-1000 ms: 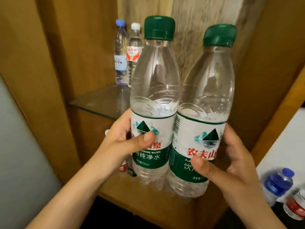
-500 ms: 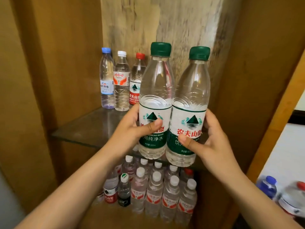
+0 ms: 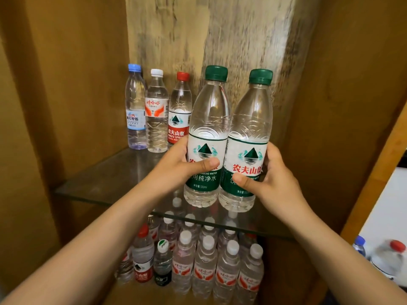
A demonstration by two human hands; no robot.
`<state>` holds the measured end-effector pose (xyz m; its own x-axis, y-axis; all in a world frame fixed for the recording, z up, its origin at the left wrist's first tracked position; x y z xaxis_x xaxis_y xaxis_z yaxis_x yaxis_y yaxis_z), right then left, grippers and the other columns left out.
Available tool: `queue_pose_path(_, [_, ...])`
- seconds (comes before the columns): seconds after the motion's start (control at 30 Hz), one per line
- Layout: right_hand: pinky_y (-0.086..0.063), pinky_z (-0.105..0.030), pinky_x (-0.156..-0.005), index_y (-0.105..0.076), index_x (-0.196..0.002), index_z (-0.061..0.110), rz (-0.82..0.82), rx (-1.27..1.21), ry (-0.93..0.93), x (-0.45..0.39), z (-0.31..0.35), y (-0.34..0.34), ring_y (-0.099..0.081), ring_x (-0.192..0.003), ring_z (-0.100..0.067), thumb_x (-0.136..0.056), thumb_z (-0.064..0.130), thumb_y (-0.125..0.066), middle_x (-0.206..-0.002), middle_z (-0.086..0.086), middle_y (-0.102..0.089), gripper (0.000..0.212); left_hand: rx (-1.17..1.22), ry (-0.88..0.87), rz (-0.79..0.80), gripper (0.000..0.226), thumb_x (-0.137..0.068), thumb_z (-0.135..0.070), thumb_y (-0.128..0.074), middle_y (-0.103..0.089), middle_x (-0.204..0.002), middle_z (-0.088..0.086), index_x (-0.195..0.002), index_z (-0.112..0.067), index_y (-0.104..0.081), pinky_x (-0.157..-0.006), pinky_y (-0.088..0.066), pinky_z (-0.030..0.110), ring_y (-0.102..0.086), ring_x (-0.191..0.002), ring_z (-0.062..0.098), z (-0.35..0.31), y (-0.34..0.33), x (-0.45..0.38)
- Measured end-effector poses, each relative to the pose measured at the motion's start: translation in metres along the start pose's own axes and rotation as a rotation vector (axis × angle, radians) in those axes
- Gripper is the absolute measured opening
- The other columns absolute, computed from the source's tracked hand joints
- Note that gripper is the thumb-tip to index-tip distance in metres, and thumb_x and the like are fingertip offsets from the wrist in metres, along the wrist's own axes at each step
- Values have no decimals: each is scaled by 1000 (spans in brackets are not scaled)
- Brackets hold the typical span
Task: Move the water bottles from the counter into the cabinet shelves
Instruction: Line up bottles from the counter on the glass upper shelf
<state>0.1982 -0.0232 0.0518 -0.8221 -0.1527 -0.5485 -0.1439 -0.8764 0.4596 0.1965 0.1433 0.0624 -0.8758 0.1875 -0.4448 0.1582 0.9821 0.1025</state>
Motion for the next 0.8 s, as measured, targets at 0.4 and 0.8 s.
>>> queue_pose_path(0.4, [-39, -31, -83, -26, -130, 19, 13, 11, -214, -72, -25, -31, -46, -99, -10, -74, 17, -76, -105, 14, -47, 75, -250, 196, -133, 80, -70, 3, -74, -52, -120, 6, -131, -5, -22, -97, -45, 35, -52, -116, 23, 43, 41, -75])
queue_pose_path(0.8, [-45, -37, -89, -29, -128, 18, -71, -143, -316, -126, -62, -58, -52, -111, -21, -74, 2, -73, -113, 3, -53, 72, -450, 207, -364, 74, -61, -14, -85, -53, -127, 15, -124, -7, -46, -101, -42, 47, -52, -118, 32, 68, 68, -129])
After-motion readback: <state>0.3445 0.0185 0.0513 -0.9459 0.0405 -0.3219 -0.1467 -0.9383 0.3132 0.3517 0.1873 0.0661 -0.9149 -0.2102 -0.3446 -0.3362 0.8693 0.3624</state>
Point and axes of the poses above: each hand's wrist, its own x-axis away from the middle knuckle, its own y-axis out of the back of the hand, z = x × y, the point moved 7 cm from there along -x, towards the middle knuckle
